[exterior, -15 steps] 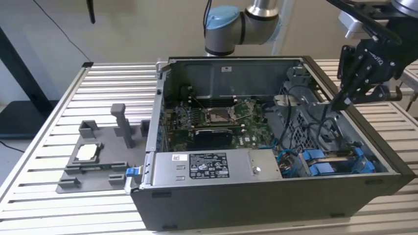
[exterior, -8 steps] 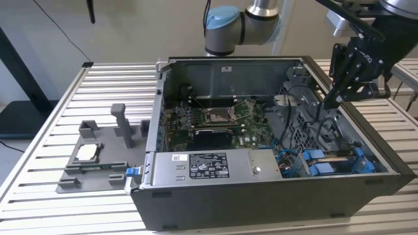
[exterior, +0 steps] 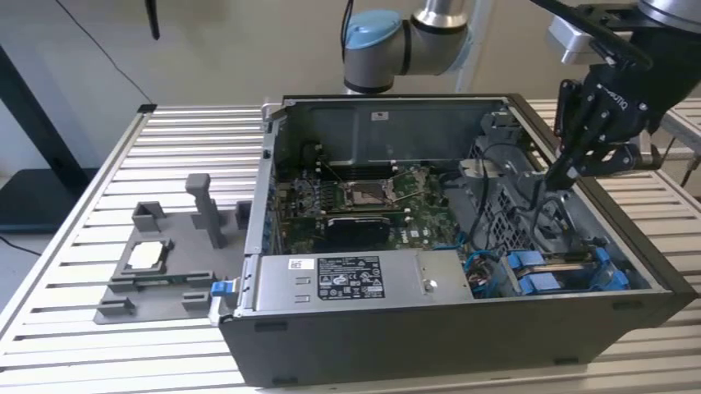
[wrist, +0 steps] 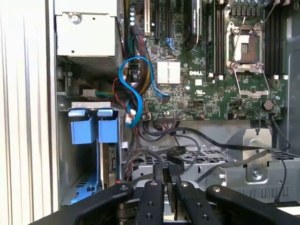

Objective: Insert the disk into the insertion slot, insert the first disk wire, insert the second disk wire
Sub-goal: 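Insert the second disk wire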

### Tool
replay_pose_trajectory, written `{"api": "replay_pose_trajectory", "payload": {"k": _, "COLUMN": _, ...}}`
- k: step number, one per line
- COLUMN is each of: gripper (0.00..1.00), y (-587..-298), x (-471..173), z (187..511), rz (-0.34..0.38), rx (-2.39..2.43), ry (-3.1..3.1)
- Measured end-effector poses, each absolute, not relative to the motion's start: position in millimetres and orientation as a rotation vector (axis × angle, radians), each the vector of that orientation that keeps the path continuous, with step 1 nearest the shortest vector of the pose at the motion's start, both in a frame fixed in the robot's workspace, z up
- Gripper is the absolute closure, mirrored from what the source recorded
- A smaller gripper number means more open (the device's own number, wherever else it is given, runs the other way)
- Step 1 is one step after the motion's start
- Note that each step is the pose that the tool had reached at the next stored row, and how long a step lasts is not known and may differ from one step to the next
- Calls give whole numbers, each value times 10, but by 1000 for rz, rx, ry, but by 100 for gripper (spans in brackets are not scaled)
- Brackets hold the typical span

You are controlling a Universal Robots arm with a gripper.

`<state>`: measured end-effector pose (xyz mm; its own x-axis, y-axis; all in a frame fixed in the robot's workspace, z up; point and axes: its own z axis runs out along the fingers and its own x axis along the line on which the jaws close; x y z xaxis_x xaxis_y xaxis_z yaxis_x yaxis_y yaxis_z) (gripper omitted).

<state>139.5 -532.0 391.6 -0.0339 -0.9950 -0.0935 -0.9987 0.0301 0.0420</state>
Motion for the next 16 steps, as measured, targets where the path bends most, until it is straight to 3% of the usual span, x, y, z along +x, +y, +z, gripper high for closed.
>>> {"api": "replay_pose_trajectory", "payload": {"k": 16, "gripper": 84, "y": -5614, "x": 1396, "z": 3892, "rz": 115, "rx": -2194, "ry": 2271}}
